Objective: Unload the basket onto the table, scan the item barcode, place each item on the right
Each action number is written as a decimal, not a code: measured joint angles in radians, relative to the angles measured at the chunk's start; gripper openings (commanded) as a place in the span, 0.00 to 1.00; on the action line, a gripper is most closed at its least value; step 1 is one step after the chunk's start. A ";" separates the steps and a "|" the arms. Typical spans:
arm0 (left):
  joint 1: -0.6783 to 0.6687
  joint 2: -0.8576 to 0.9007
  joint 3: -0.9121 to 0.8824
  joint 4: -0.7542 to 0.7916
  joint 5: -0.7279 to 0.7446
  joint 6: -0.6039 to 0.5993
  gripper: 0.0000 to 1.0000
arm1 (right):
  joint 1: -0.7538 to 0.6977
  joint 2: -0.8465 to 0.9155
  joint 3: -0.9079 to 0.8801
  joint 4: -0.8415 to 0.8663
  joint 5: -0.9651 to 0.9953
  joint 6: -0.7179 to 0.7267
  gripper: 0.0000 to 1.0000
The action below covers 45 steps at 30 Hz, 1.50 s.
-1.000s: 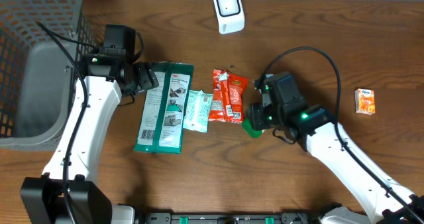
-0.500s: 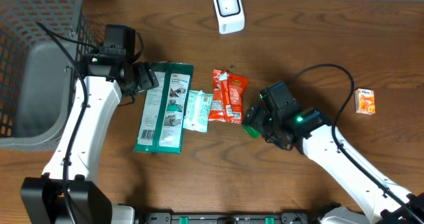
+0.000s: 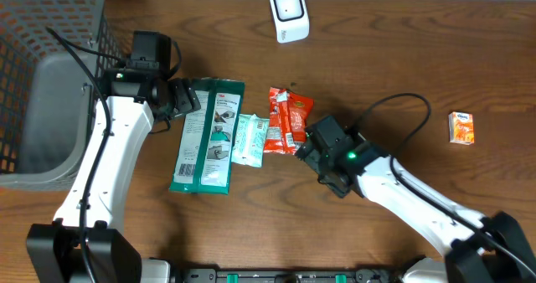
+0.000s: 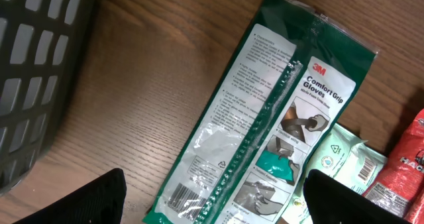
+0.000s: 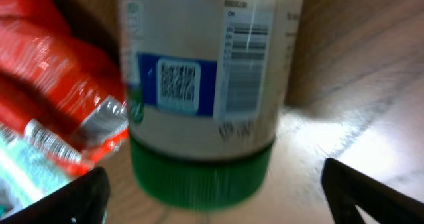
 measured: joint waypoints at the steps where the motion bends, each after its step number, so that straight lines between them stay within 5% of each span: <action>1: 0.000 0.000 0.000 0.000 0.000 0.000 0.86 | 0.000 0.018 0.000 0.013 0.005 0.006 0.88; 11: 0.000 0.000 0.000 0.000 0.000 0.000 0.86 | 0.004 0.085 -0.002 0.047 0.023 0.018 0.68; 16: 0.000 0.000 0.000 0.000 0.000 0.000 0.86 | 0.004 0.073 -0.003 0.045 0.037 -0.030 0.66; 28: 0.000 0.000 0.000 0.000 0.000 0.000 0.86 | 0.004 -0.077 -0.004 -0.009 0.092 -0.421 0.62; 45: 0.000 0.000 0.000 0.000 0.000 0.000 0.86 | -0.058 -0.163 -0.007 -0.089 0.103 -0.762 0.86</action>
